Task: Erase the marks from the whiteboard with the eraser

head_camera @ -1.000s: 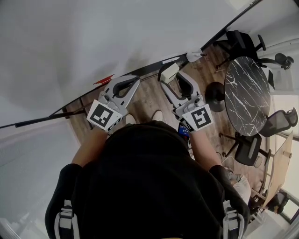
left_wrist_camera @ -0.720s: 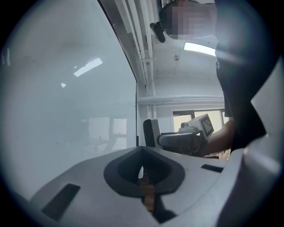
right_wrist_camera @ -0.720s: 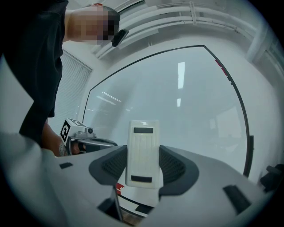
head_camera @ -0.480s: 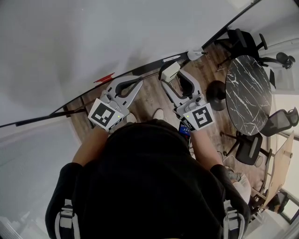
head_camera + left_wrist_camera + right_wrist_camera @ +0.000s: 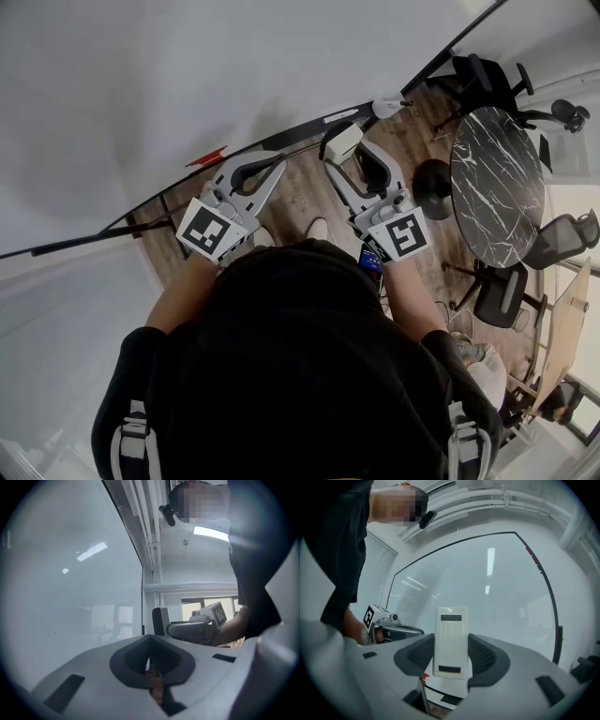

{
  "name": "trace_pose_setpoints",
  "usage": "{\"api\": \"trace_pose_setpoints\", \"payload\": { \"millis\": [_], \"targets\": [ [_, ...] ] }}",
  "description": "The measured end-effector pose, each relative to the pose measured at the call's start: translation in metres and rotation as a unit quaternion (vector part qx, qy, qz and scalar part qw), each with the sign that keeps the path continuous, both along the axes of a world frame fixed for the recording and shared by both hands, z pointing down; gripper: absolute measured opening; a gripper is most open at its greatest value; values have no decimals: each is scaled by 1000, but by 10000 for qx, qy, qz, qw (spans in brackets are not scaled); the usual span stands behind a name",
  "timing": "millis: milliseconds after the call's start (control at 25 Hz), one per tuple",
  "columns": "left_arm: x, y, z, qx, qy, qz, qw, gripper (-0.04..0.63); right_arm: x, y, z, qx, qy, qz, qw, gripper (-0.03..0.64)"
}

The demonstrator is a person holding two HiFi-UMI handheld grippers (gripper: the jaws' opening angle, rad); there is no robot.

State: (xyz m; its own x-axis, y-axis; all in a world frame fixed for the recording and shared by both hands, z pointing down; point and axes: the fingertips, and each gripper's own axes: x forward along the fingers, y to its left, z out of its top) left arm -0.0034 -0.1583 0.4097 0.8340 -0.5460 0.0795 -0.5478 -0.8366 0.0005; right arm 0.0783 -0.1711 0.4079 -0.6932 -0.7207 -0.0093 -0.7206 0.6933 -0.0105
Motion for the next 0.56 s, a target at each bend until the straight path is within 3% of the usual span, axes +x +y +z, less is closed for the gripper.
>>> {"api": "trace_pose_setpoints", "payload": {
  "millis": [560],
  "targets": [
    [7, -1, -2, 9, 107, 9, 9999, 3, 11, 0, 0, 49, -57, 96, 9999, 222]
  ]
}}
